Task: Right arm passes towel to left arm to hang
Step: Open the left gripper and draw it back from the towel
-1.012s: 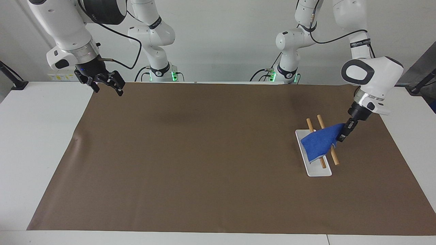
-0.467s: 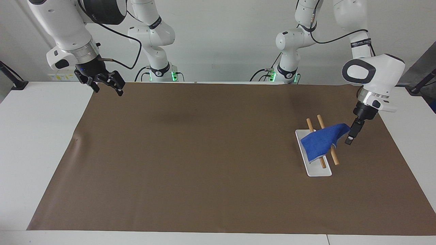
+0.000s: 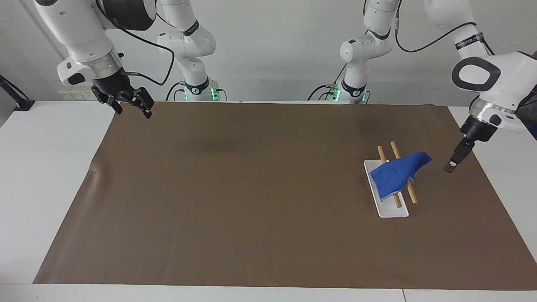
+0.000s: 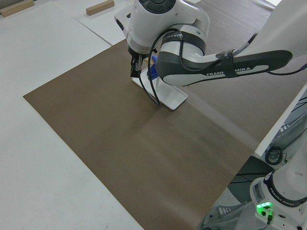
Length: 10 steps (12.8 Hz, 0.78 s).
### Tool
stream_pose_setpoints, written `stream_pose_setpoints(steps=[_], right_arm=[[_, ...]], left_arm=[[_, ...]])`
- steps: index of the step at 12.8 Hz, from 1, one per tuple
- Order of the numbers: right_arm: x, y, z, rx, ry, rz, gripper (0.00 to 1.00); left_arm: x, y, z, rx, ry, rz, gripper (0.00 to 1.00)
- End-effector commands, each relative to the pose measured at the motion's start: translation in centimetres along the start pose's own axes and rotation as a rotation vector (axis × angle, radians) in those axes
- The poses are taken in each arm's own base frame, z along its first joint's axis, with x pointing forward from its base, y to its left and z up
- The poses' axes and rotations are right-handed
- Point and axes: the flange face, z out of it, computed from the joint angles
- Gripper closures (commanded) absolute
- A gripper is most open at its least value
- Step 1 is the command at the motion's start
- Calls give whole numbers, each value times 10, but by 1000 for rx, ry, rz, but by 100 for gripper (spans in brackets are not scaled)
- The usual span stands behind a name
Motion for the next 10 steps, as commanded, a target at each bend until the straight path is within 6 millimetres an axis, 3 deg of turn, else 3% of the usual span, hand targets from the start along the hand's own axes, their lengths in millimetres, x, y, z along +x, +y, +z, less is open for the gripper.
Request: stream_pose_setpoints(steps=[1,4,5,8,10], right_arm=[[-5,4,1,5,1,-6,0],[-5,4,0,5,3,-6,0],[-5,4,1,5,1,-6,0],[-5,4,0,5,3,-6,0],[-5,4,0,5,3,-6,0]], left_arm=[[10,23,-26,48,-43,48,15],[-4,62,-63,223,-86,181,15],[-16,84,-70,273,-105,243,15],[-54,123,-72,417,-140,388,15],[-69,136,-69,445,-152,430,15]])
